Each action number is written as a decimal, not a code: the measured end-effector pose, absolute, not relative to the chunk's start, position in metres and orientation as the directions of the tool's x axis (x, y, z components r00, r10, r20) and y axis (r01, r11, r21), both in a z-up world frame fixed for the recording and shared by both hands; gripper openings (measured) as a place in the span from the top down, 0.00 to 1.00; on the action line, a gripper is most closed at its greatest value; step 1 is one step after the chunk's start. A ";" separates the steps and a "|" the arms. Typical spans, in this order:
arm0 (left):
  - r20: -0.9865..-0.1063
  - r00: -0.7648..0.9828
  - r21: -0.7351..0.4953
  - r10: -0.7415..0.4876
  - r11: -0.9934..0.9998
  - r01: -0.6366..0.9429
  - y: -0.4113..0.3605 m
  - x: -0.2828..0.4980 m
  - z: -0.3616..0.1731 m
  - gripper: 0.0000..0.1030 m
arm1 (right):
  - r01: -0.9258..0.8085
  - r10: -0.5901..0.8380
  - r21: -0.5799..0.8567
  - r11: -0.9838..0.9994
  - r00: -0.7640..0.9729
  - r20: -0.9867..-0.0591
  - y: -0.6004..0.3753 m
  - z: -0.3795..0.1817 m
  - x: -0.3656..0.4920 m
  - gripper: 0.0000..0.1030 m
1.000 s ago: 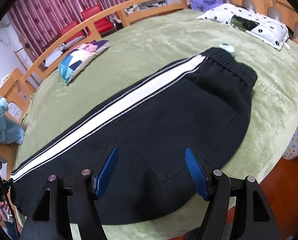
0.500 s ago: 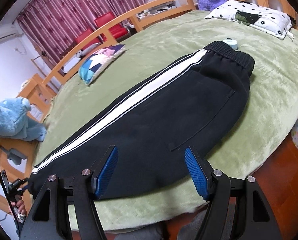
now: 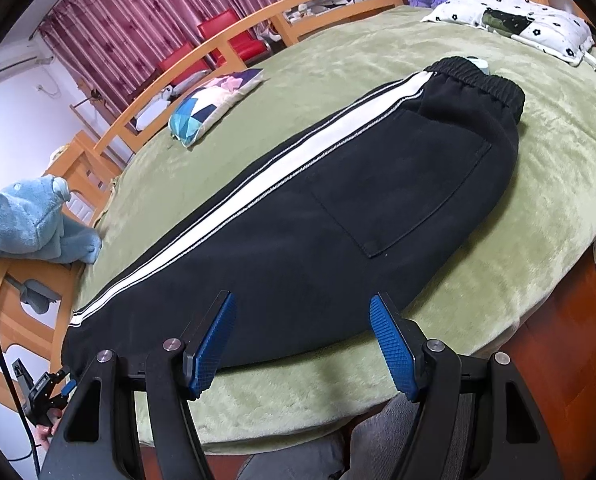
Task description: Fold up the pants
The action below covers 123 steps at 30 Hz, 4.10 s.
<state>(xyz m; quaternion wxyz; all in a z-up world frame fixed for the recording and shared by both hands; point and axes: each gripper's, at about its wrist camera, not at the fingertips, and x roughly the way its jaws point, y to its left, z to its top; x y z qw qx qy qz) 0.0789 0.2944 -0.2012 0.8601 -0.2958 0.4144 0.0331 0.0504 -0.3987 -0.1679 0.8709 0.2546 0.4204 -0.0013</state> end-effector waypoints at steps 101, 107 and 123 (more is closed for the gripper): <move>-0.795 0.606 -0.421 -0.022 0.739 -0.526 0.299 0.086 -0.233 0.56 | 0.079 0.242 0.350 0.933 0.581 -0.777 -0.328 -0.176 0.064 0.32; -0.792 0.610 -0.401 -0.021 0.771 -0.495 0.294 0.081 -0.207 0.86 | 0.087 0.219 0.329 0.940 0.586 -0.780 -0.336 -0.175 0.067 0.37; -0.658 0.708 -0.315 -0.255 0.948 0.049 0.058 0.124 -0.068 0.88 | 0.067 0.189 0.305 0.950 0.655 -0.732 -0.378 -0.156 0.052 0.38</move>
